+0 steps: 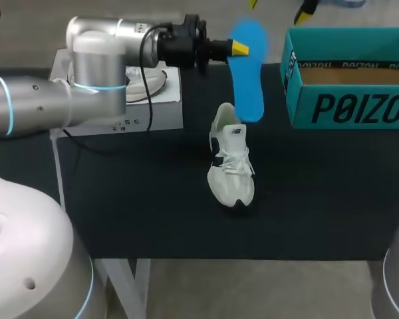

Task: Take the shoe out of the shoebox, open the shoe tongue, remove and reinsert the insole, then place the shoe into the shoebox

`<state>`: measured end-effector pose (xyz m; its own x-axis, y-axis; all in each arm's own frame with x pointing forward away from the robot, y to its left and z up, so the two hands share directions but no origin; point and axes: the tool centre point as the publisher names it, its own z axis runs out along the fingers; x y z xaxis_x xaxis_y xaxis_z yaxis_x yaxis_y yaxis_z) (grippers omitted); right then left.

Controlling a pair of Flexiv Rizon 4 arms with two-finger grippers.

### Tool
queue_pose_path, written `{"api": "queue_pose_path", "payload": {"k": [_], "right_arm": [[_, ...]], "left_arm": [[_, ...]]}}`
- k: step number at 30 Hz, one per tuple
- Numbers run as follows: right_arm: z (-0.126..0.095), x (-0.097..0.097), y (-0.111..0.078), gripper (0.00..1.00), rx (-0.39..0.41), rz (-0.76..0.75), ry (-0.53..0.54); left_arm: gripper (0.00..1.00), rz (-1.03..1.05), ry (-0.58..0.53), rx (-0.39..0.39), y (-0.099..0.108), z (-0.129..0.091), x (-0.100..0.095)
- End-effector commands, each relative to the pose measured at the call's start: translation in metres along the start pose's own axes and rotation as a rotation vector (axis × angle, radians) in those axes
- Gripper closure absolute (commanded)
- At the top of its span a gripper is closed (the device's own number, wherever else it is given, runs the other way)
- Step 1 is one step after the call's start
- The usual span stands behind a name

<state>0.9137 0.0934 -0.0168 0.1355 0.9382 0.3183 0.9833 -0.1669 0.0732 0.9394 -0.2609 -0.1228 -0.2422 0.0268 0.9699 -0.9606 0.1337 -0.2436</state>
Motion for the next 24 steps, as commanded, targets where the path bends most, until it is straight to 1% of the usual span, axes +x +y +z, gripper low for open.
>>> {"api": "queue_pose_path", "payload": {"k": [1,5,6,7,9,10,11,16,20,22,24], "right_arm": [[-0.004,-0.027,-0.005,0.0,-0.101,0.087,0.855],[-0.008,-0.023,-0.004,0.0,-0.103,0.059,1.056],[-0.009,-0.023,-0.003,0.0,-0.108,0.057,1.08],[-0.009,-0.021,-0.003,0.0,-0.103,0.052,1.105],[-0.007,-0.02,-0.003,0.0,-0.1,0.04,1.118],[-0.006,-0.019,-0.003,0.0,-0.098,0.032,1.12],[-0.005,-0.018,-0.003,0.0,-0.093,0.026,1.125],[-0.003,-0.016,-0.004,0.0,-0.094,0.001,1.171],[-0.001,-0.019,-0.005,0.0,-0.088,-0.067,1.246],[-0.001,-0.019,-0.005,0.0,-0.088,-0.074,1.261],[-0.004,-0.019,-0.005,0.0,-0.091,-0.075,1.314]], "left_arm": [[1.0,0.147,-0.039,0.028,-0.001,-0.01,0.004],[1.0,0.403,-0.08,0.036,-0.006,-0.014,0.011],[1.0,0.437,-0.092,0.035,-0.007,-0.014,0.012],[1.0,0.512,-0.093,0.046,-0.009,-0.015,0.014],[1.0,0.566,-0.097,0.067,-0.012,-0.016,0.017],[1.0,0.561,-0.065,0.066,-0.013,-0.016,0.019],[1.0,0.537,-0.04,0.081,-0.013,-0.016,0.02],[1.0,0.537,-0.04,0.081,-0.013,-0.016,0.02],[1.0,0.537,-0.04,0.081,-0.013,-0.016,0.02],[1.0,0.537,-0.04,0.081,-0.013,-0.016,0.02],[1.0,0.537,-0.04,0.081,-0.013,-0.016,0.02]]}}
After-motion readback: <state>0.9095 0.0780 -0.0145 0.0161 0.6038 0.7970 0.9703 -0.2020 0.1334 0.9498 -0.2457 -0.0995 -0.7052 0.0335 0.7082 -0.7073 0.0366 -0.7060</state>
